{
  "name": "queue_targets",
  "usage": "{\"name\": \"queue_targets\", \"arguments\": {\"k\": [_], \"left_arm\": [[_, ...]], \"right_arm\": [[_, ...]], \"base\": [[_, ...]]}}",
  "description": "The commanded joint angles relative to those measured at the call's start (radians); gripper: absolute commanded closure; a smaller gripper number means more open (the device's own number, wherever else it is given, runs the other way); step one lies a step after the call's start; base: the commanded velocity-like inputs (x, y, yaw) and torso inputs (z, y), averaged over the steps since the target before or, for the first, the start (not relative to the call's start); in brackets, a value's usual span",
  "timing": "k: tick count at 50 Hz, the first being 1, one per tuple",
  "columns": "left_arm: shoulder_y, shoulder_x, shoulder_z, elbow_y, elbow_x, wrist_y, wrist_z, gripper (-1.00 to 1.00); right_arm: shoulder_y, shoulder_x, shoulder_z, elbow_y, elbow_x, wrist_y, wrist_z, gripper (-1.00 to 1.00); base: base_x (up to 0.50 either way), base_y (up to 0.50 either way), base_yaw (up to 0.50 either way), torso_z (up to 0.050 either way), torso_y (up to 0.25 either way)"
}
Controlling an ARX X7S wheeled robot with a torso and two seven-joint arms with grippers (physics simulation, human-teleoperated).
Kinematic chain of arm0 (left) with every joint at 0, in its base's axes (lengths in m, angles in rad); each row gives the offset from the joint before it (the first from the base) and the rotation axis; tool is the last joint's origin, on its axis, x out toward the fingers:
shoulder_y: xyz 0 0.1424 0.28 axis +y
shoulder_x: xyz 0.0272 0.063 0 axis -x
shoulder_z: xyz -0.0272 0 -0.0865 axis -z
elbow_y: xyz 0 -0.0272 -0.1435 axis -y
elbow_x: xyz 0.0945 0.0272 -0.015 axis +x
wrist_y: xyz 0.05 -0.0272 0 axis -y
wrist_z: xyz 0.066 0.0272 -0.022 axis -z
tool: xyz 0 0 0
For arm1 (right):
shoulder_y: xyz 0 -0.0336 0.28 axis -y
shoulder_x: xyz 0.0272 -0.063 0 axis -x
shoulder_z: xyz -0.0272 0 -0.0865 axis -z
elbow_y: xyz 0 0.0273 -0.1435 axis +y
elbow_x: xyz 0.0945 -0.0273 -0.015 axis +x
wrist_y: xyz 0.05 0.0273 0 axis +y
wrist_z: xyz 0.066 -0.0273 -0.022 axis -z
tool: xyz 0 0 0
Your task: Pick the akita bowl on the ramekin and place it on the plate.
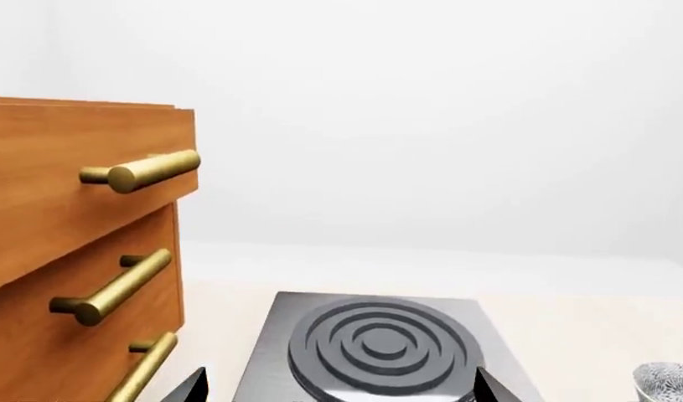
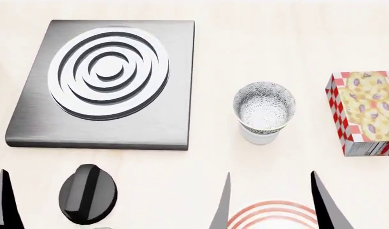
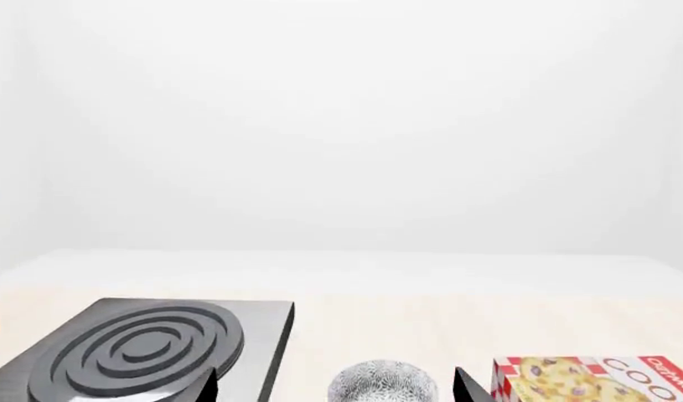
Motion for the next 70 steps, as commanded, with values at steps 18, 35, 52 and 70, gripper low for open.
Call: {"name": "queue_targets", "arguments": {"k": [18,35,52,70], "left_arm": [[-0.020,-0.031,0.036,-0.007,0.007,-0.026,-0.034,-1.00],[-0.039,-0.037,0.033,-0.134,-0.046,0.031,-0.003,-1.00],[-0.042,-0.042,0.037,-0.130,-0.054,0.018,-0.026,-1.00],[-0.044,-0.053,0.051,-0.142,-0.064,0.024,-0.028,-1.00]], "right_arm": [[-0.014,-0.010,0.055,0.011,0.086,-0.083,0.034,-1.00],[1.085,0.483,-0.238,0.022,0.856,0.733,0.051,-1.00],[1.640,0.577,-0.733,0.318,0.621,0.885,-0.518,-1.00],[1.711,0.649,-0.996,0.427,0.463,0.826,-0.734,-1.00]], "base": [[0.00,0.00,0.00,0.000,0.000],[0.00,0.00,0.00,0.000,0.000],[0.00,0.00,0.00,0.000,0.000],[0.00,0.00,0.00,0.000,0.000]]}}
